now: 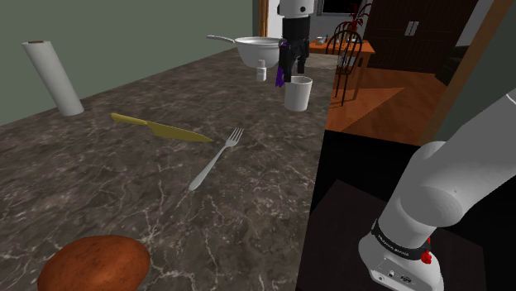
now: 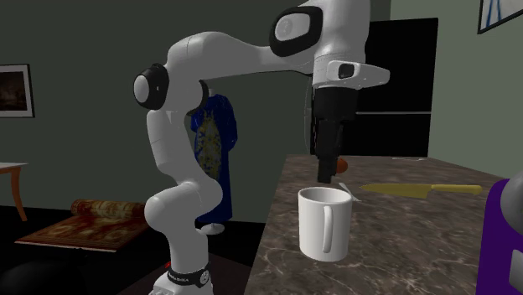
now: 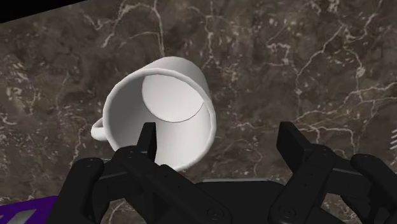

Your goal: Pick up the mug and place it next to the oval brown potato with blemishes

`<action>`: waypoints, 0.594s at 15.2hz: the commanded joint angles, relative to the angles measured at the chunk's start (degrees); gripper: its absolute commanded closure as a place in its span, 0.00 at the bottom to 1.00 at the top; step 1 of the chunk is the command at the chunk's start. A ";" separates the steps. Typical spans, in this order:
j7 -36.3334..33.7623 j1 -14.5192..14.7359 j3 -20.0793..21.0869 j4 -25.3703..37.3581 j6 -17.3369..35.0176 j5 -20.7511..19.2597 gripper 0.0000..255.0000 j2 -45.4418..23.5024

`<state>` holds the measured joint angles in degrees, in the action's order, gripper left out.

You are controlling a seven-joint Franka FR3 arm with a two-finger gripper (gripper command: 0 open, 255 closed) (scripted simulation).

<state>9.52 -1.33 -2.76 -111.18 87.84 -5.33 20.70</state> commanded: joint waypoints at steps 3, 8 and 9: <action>0.11 -0.14 -0.27 -2.35 2.60 -0.17 0.00 -0.18; 0.05 -0.21 -0.43 -5.65 5.32 -0.27 0.00 0.42; 0.05 -0.21 -0.43 -5.65 5.32 -0.27 0.00 0.41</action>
<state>9.57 -1.54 -3.19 -116.72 93.05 -5.59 21.10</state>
